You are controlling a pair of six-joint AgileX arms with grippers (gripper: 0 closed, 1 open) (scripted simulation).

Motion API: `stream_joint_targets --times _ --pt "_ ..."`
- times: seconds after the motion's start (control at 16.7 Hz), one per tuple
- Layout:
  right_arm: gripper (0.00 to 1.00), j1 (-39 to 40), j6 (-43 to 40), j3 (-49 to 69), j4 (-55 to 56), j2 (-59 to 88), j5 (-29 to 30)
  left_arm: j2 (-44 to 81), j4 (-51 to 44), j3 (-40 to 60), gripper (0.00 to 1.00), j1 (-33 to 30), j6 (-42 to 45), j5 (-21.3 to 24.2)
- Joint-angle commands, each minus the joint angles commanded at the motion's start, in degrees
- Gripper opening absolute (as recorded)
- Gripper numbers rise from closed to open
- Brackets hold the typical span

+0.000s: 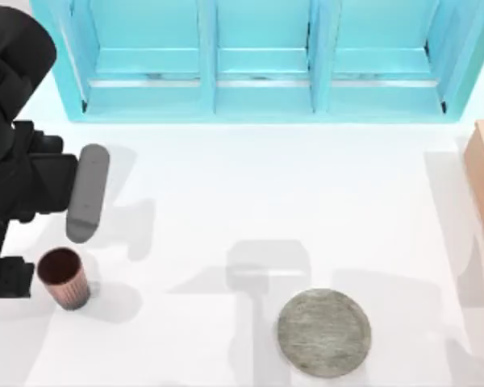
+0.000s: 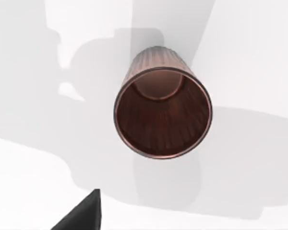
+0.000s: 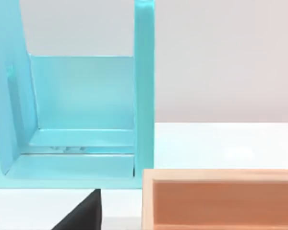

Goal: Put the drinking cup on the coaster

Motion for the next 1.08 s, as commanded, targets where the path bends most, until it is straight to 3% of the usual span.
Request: stream_joint_targets --times 0.6,0.9,1.08 --pt "1.00 0.00 0.00 0.00 0.00 0.00 0.00 5.80 22.08 -16.13 1.00 0.02 0.41 -0.02" --pt "1.00 0.00 0.00 0.00 0.00 0.00 0.00 6.20 23.36 -17.24 1.00 0.05 0.44 -0.02" --pt "1.00 0.00 0.00 0.00 0.00 0.00 0.00 6.20 23.36 -17.24 0.77 0.05 0.44 -0.02"
